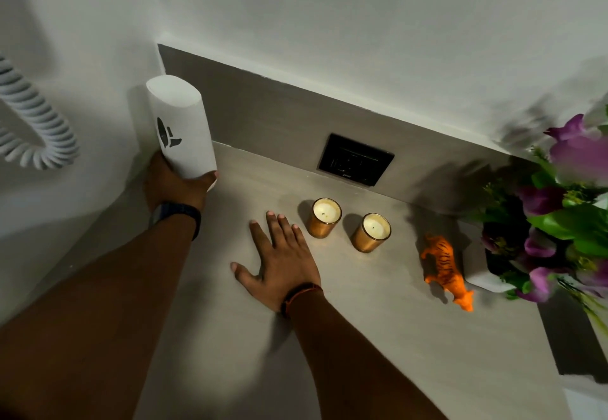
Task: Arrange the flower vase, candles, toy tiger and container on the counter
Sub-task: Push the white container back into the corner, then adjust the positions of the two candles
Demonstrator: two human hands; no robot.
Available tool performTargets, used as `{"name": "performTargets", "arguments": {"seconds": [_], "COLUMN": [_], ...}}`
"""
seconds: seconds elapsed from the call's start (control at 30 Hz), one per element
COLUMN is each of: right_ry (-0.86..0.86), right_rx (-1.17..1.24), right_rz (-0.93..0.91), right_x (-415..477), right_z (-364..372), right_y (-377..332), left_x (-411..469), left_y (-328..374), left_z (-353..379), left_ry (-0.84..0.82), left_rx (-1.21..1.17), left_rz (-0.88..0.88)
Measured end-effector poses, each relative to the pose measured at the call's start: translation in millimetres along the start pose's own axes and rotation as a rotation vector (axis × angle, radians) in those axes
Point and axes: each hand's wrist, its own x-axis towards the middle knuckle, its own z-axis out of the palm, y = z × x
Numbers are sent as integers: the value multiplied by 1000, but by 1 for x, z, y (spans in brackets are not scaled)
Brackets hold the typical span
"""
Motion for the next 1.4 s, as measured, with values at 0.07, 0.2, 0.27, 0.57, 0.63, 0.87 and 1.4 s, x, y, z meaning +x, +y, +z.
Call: {"name": "performTargets", "arguments": {"seconds": [0.07, 0.2, 0.27, 0.57, 0.63, 0.87, 1.4], "right_ry": [-4, -19, -25, -29, -28, 7, 869], "right_rx": [0, 2, 6, 11, 10, 3, 361], "right_rz": [4, 4, 5, 5, 8, 7, 909], "right_x": [1, 3, 3, 3, 3, 3, -58], "right_z": [0, 0, -1, -1, -2, 0, -45], "right_y": [1, 0, 0, 1, 0, 2, 48], "left_x": [16, 44, 54, 64, 64, 64, -125], "left_y": [4, 9, 10, 20, 20, 15, 24], "left_z": [4, 12, 15, 23, 24, 24, 48], "left_ry": [-13, -33, -31, -23, -17, -37, -649], "left_rx": [-26, -41, -50, -47, -47, -7, 235], "left_rz": [4, 14, 31, 79, 84, 76, 501]}}
